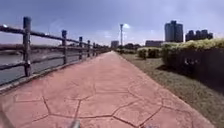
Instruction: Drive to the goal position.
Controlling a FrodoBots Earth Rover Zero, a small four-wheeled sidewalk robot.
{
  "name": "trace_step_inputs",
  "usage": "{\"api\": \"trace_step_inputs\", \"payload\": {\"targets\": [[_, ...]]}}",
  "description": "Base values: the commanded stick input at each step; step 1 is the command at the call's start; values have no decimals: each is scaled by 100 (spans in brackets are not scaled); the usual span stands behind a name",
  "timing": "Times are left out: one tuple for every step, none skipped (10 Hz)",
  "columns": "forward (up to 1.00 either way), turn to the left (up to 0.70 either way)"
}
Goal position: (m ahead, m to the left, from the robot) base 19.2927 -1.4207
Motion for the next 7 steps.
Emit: {"api": "trace_step_inputs", "payload": {"targets": [[70,0],[70,0],[70,0],[70,0],[70,0],[70,0],[70,0]]}}
